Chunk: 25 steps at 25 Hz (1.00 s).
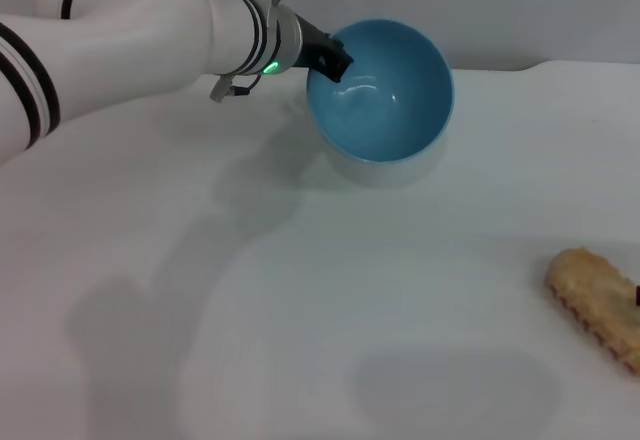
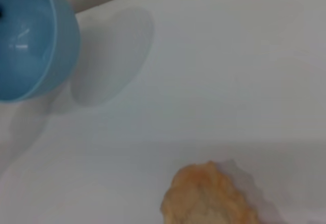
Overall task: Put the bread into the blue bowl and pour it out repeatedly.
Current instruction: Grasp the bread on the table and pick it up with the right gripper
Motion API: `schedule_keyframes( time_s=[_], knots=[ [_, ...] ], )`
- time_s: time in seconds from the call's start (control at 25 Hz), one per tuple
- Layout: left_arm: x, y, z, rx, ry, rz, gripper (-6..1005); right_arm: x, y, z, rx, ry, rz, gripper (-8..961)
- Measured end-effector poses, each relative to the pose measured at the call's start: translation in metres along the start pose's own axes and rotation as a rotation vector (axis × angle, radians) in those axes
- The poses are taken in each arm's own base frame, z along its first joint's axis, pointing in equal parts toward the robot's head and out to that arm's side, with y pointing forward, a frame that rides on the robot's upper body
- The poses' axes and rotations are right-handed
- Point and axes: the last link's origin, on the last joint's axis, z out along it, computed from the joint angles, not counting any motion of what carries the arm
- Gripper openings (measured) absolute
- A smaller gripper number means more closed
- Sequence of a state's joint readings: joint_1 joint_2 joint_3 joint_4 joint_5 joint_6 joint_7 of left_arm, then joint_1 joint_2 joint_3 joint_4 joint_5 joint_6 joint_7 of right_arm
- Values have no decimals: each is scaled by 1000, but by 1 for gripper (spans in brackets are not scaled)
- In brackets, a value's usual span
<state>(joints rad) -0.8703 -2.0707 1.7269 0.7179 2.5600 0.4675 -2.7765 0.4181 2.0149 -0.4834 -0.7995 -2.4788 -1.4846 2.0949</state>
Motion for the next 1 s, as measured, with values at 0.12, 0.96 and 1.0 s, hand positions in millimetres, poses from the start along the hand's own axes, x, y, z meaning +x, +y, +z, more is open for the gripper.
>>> schedule_keyframes(
  time_s=[0.12,0.96,1.0],
  knots=[
    [-1,0,0,-1,-2,0,-1,3,-1,0,6,16,-16,536],
    [-3,1,0,-7,0,-25,-1,6,1,30,8,14,-20,570],
    [-3,1,0,-7,0,-25,-1,6,1,32,9,13,-19,568]
  ],
)
